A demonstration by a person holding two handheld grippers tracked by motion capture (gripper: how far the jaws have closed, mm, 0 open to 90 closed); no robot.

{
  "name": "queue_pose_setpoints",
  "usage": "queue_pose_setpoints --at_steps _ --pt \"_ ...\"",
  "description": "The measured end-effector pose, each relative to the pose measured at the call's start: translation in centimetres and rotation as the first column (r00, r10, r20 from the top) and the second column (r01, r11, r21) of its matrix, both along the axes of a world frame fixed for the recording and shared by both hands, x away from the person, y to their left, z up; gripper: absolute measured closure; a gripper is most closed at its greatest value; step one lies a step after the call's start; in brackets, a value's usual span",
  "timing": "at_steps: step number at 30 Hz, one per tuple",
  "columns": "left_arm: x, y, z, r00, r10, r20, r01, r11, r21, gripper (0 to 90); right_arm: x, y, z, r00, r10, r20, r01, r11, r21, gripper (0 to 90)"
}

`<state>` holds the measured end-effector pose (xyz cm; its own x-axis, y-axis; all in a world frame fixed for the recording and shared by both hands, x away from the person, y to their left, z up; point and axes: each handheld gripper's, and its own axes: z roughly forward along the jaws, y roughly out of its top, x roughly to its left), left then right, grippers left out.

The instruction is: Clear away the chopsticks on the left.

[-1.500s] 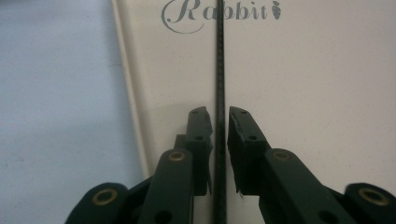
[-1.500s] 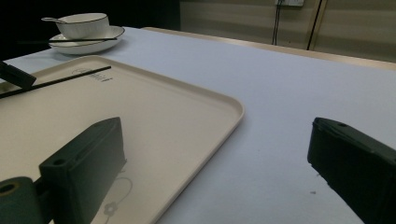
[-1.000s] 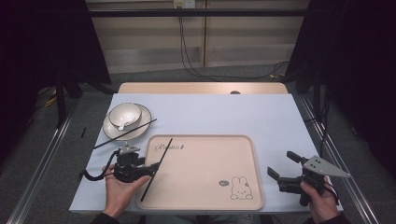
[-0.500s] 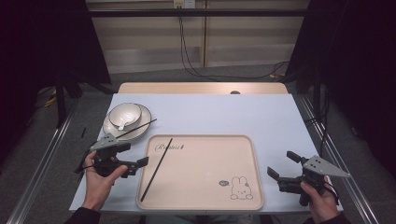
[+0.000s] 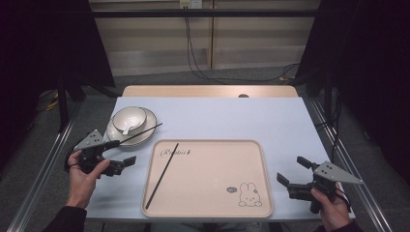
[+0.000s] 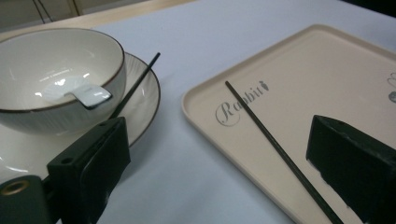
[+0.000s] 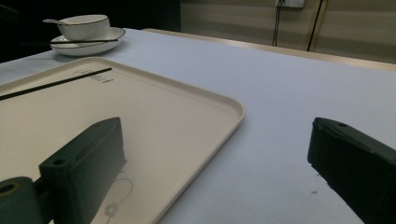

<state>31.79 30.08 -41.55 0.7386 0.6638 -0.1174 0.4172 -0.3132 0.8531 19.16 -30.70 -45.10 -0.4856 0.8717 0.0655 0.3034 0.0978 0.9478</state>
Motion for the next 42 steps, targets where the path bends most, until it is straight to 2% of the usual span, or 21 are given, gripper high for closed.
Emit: queue_pose_setpoints --at_steps 1,3,7,9,11,13,16,17,18,19,20,21,22,24,25,26,28,31,35,40,42 --pt "0.3 0.4 -0.1 0.9999 -0.012 -0.010 0.011 0.9998 -0.019 6.4 0.0 0.0 0.0 1.0000 0.000 -0.001 0.000 1.000 -0.001 3.6" --pt "0.7 0.9 -0.1 0.9997 0.000 -0.026 0.000 1.0000 0.001 8.0 0.0 0.0 0.0 1.0000 0.000 -0.001 0.000 1.000 0.002 3.6" --pt "1.4 2.0 -0.2 0.9997 -0.009 -0.021 0.009 0.9998 -0.018 7.6 0.0 0.0 0.0 1.0000 -0.003 -0.001 0.003 1.000 0.000 3.5" --pt "1.9 2.6 -0.2 0.9999 -0.004 -0.017 0.004 0.9999 0.012 7.8 0.0 0.0 0.0 1.0000 -0.005 -0.001 0.005 1.000 -0.001 3.5" --pt "2.0 2.9 -0.3 0.9998 -0.012 -0.016 0.013 0.9999 0.010 7.8 0.0 0.0 0.0 1.0000 -0.002 -0.001 0.002 1.000 -0.001 3.5" --pt "2.7 3.4 -0.4 0.9993 -0.020 -0.030 0.022 0.9988 0.044 7.8 0.0 0.0 0.0 1.0000 -0.003 -0.002 0.003 1.000 0.000 3.5" --pt "3.4 3.9 -0.4 0.9985 0.014 -0.052 -0.012 0.9996 0.024 7.7 0.0 0.0 0.0 1.0000 -0.001 -0.002 0.001 1.000 -0.003 3.5" --pt "3.7 4.2 -0.4 0.9991 0.032 -0.026 -0.031 0.9987 0.040 7.9 0.0 0.0 0.0 1.0000 0.002 -0.003 -0.002 1.000 -0.004 3.5" --pt "4.0 4.3 -0.5 0.9998 0.018 -0.014 -0.017 0.9979 0.063 9.4 0.0 0.0 0.0 1.0000 0.002 -0.003 -0.002 1.000 -0.005 3.5" --pt "4.0 4.3 -0.5 0.9998 0.018 -0.014 -0.017 0.9979 0.063 12.0 0.0 0.0 0.0 1.0000 0.002 -0.003 -0.002 1.000 -0.005 3.5" --pt "4.6 4.4 -0.6 0.9999 0.009 -0.005 -0.008 0.9958 0.092 12.3 0.1 0.0 0.0 1.0000 0.001 -0.002 -0.001 1.000 -0.005 3.5" --pt "4.6 4.4 -0.6 0.9999 0.009 -0.005 -0.008 0.9958 0.092 13.0 0.1 0.0 0.0 1.0000 0.001 -0.002 -0.001 1.000 -0.005 3.5" --pt "5.0 4.4 -0.8 0.9996 -0.007 -0.028 0.010 0.9960 0.089 13.0 0.1 0.0 0.0 1.0000 0.001 -0.002 -0.001 1.000 -0.006 3.5" --pt "5.6 4.3 -1.0 0.9991 -0.006 -0.042 0.011 0.9930 0.118 20.9 0.0 0.0 0.0 1.0000 0.002 -0.003 -0.002 1.000 -0.004 3.5" --pt "5.8 4.3 -1.1 0.9988 -0.004 -0.049 0.011 0.9900 0.141 29.1 0.0 0.0 0.0 1.0000 0.001 -0.003 -0.001 1.000 -0.004 3.5" --pt "6.1 4.3 -1.2 0.9987 -0.011 -0.050 0.018 0.9896 0.143 29.1 0.1 0.0 0.0 1.0000 0.001 -0.004 -0.001 1.000 -0.004 3.5" --pt "6.7 4.3 -1.5 0.9983 -0.014 -0.057 0.021 0.9899 0.140 38.4 0.0 0.0 0.0 1.0000 -0.001 -0.004 0.001 1.000 -0.005 3.5" --pt "7.2 4.2 -2.1 0.9980 0.015 -0.061 -0.004 0.9856 0.169 51.6 0.1 0.0 -0.1 1.0000 0.000 -0.007 0.000 1.000 -0.003 3.5" --pt "7.9 4.2 -3.0 0.9978 0.015 -0.064 -0.004 0.9833 0.182 55.9 0.1 0.0 -0.1 1.0000 -0.001 -0.006 0.001 1.000 -0.004 3.5" --pt "8.5 3.5 -3.4 0.9961 -0.035 -0.081 0.052 0.9769 0.208 61.5 0.0 0.0 -0.1 1.0000 0.003 -0.004 -0.003 1.000 -0.009 3.5" --pt "8.6 3.1 -3.4 0.9961 -0.036 -0.080 0.054 0.9707 0.234 62.0 0.1 0.0 -0.1 1.0000 0.003 -0.004 -0.003 1.000 -0.009 3.5"
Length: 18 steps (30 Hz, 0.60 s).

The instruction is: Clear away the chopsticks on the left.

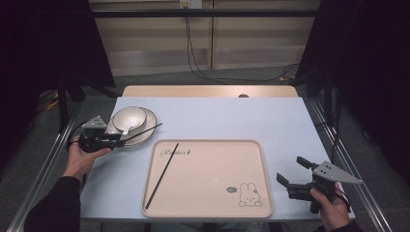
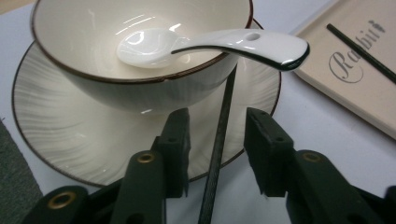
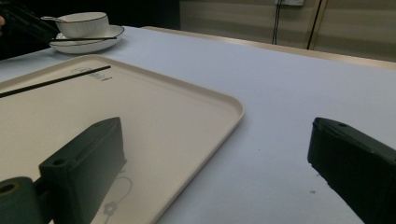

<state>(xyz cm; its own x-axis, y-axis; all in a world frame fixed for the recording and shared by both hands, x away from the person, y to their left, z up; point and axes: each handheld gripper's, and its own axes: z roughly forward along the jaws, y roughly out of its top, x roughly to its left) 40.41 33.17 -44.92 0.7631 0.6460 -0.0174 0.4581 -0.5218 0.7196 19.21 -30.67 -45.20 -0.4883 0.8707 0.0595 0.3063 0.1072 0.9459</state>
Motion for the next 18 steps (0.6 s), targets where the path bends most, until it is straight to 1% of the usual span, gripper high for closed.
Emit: queue_pose_setpoints --at_steps 1,2,3,4,5,6,7,9,10,11,12,14,15,16,18 --pt "0.29 -0.25 -0.09 0.9998 -0.018 -0.004 0.018 0.9998 0.002 65.3 0.02 -0.03 0.00 1.0000 -0.002 -0.001 0.002 1.000 0.003 3.5" --pt "0.38 -0.31 -0.05 0.9996 -0.020 -0.020 0.020 0.9998 0.004 66.1 0.01 -0.04 0.00 1.0000 -0.003 -0.003 0.003 1.000 0.005 3.5" --pt "0.38 -0.31 -0.05 0.9996 -0.020 -0.020 0.020 0.9998 0.004 66.8 0.01 -0.04 0.00 1.0000 -0.003 -0.003 0.003 1.000 0.005 3.5" --pt "0.52 -0.29 -0.05 0.9996 -0.026 -0.015 0.026 0.9995 0.015 66.8 0.01 -0.04 -0.01 1.0000 -0.002 -0.003 0.002 1.000 0.005 3.5" --pt "0.61 -0.31 -0.11 0.9995 -0.027 -0.015 0.027 0.9994 0.023 68.8 0.03 -0.05 -0.02 1.0000 -0.001 0.001 0.001 1.000 0.002 3.5" --pt "0.61 -0.31 -0.11 0.9995 -0.027 -0.015 0.027 0.9994 0.023 69.2 0.03 -0.05 -0.02 1.0000 -0.001 0.001 0.001 1.000 0.002 3.5" --pt "0.64 -0.31 -0.16 0.9994 -0.026 -0.022 0.026 0.9996 0.011 69.2 0.02 -0.04 -0.01 1.0000 -0.001 0.000 0.001 1.000 0.002 3.5" --pt "0.66 -0.36 -0.20 0.9993 -0.030 -0.024 0.030 0.9995 0.011 71.8 0.02 -0.05 -0.02 1.0000 0.000 0.000 0.000 1.000 0.002 3.5" --pt "0.73 -0.39 -0.16 0.9993 -0.033 -0.020 0.033 0.9991 0.028 71.8 0.02 -0.05 -0.02 1.0000 0.000 0.001 0.000 1.000 0.002 3.5" --pt "0.77 -0.47 -0.21 0.9988 -0.038 -0.030 0.039 0.9990 0.024 73.8 0.02 -0.03 -0.02 1.0000 0.000 0.000 0.000 1.000 0.002 3.5" --pt "0.91 -0.63 -0.24 0.9984 -0.049 -0.027 0.050 0.9982 0.033 75.5 0.02 -0.03 -0.02 1.0000 -0.001 0.000 0.001 1.000 0.002 3.5" --pt "0.96 -0.75 -0.31 0.9986 -0.047 -0.025 0.048 0.9983 0.034 78.5 0.02 -0.03 -0.02 1.0000 0.000 0.000 0.000 1.000 0.002 3.5" --pt "0.98 -0.94 -0.41 0.9975 -0.057 -0.041 0.058 0.9980 0.026 81.3 0.01 -0.03 -0.01 1.0000 -0.002 0.000 0.002 1.000 0.002 3.5" --pt "1.01 -0.99 -0.46 0.9978 -0.056 -0.035 0.057 0.9981 0.024 82.2 0.00 -0.03 -0.02 1.0000 -0.001 0.000 0.001 1.000 0.001 3.5" --pt "1.05 -0.98 -0.41 0.9974 -0.060 -0.040 0.061 0.9977 0.028 83.2 0.01 -0.04 -0.02 1.0000 -0.001 0.000 0.001 1.000 0.001 3.5"
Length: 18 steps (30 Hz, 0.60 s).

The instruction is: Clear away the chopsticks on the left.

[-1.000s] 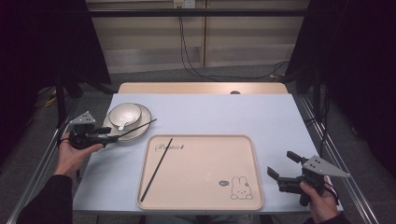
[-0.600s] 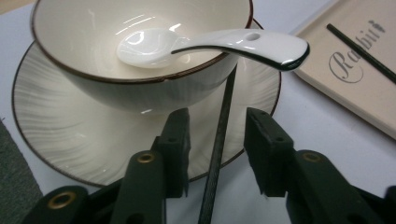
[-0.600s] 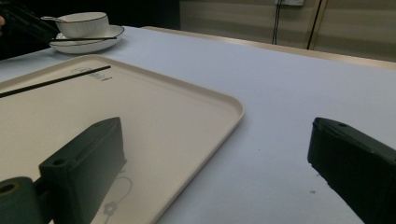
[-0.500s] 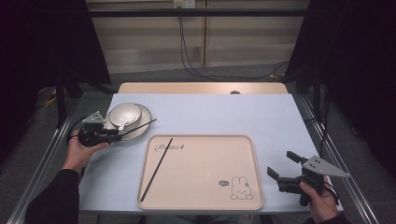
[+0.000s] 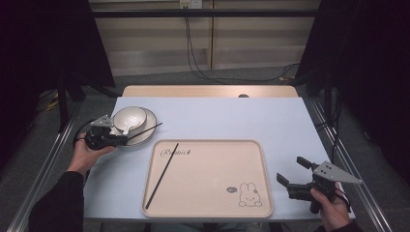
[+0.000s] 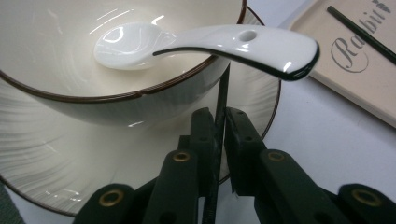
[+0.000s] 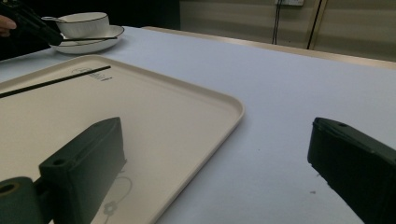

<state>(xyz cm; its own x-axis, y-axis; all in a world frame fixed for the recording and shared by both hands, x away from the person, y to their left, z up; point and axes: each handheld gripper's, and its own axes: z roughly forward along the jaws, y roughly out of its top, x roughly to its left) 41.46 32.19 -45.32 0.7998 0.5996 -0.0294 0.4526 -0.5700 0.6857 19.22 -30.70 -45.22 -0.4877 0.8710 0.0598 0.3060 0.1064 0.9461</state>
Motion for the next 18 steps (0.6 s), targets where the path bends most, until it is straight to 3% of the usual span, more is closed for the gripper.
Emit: queue_pose_setpoints --at_steps 6,13,14,18 --pt "0.0 -0.2 0.3 0.9993 -0.022 -0.031 0.022 0.9997 -0.014 86.0 0.0 0.0 0.0 1.0000 -0.001 -0.001 0.001 1.000 0.000 3.5" --pt "-0.4 0.1 0.6 0.9995 -0.008 -0.029 0.007 0.9994 -0.035 86.2 0.0 0.0 0.0 1.0000 -0.004 -0.001 0.004 1.000 0.002 3.5" --pt "-0.6 0.1 0.7 0.9987 -0.004 -0.050 0.001 0.9987 -0.052 86.2 0.0 0.0 0.0 1.0000 -0.004 0.000 0.004 1.000 0.000 3.6" --pt "-1.0 0.0 0.9 0.9981 -0.008 -0.061 0.005 0.9989 -0.046 86.1 0.0 0.0 0.0 1.0000 -0.002 0.000 0.002 1.000 -0.001 3.5"
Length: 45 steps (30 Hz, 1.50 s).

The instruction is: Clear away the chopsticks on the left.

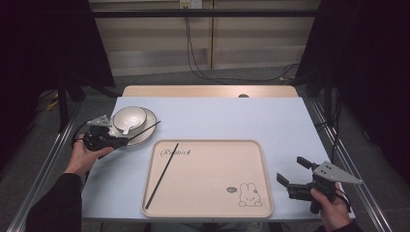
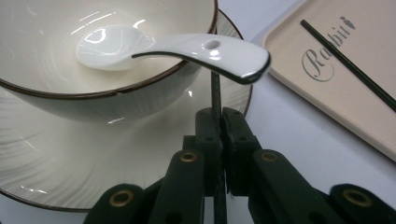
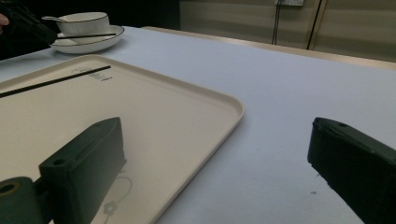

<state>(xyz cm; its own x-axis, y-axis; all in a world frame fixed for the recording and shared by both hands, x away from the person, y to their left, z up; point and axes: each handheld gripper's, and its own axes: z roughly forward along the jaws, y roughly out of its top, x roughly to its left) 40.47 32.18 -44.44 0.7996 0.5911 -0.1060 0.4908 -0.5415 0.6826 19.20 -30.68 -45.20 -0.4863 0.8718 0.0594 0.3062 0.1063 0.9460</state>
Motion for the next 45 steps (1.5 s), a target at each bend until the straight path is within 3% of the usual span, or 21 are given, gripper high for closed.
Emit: queue_pose_setpoints --at_steps 5,6,7,11,20,30,41,45 --pt "-1.0 0.0 0.4 1.0000 -0.003 -0.007 0.003 0.9999 -0.011 86.2 0.0 0.0 0.0 1.0000 0.001 0.004 -0.001 1.000 0.000 3.5" --pt "-1.1 0.1 0.5 1.0000 -0.003 0.005 0.003 1.0000 0.005 86.2 0.0 0.0 0.0 1.0000 0.001 0.001 -0.001 1.000 0.004 3.5" --pt "-1.4 0.0 0.5 0.9999 -0.009 -0.012 0.009 0.9999 -0.012 86.2 0.0 0.0 0.0 1.0000 0.001 0.001 -0.001 1.000 0.004 3.5" --pt "-2.3 0.4 1.2 0.9998 0.011 -0.017 -0.012 0.9992 -0.039 86.2 0.0 0.1 0.0 1.0000 0.003 0.001 -0.003 1.000 0.003 3.5" --pt "-4.1 1.0 2.2 0.9997 0.015 -0.020 -0.017 0.9976 -0.067 86.2 0.0 0.1 0.0 1.0000 0.006 0.002 -0.006 1.000 0.004 3.5" --pt "-6.5 0.5 2.4 0.9970 0.070 -0.033 -0.073 0.9910 -0.112 86.2 0.0 0.2 0.1 1.0000 0.002 0.008 -0.002 1.000 0.004 3.5" --pt "-9.2 -0.8 3.2 0.9861 0.161 -0.043 -0.166 0.9702 -0.177 86.2 0.0 0.2 0.1 1.0000 0.004 0.009 -0.004 1.000 0.004 3.5" --pt "-9.9 -1.6 3.3 0.9766 0.206 -0.060 -0.214 0.9574 -0.193 86.3 0.0 0.3 0.1 0.9999 0.015 0.005 -0.015 1.000 0.007 3.5"
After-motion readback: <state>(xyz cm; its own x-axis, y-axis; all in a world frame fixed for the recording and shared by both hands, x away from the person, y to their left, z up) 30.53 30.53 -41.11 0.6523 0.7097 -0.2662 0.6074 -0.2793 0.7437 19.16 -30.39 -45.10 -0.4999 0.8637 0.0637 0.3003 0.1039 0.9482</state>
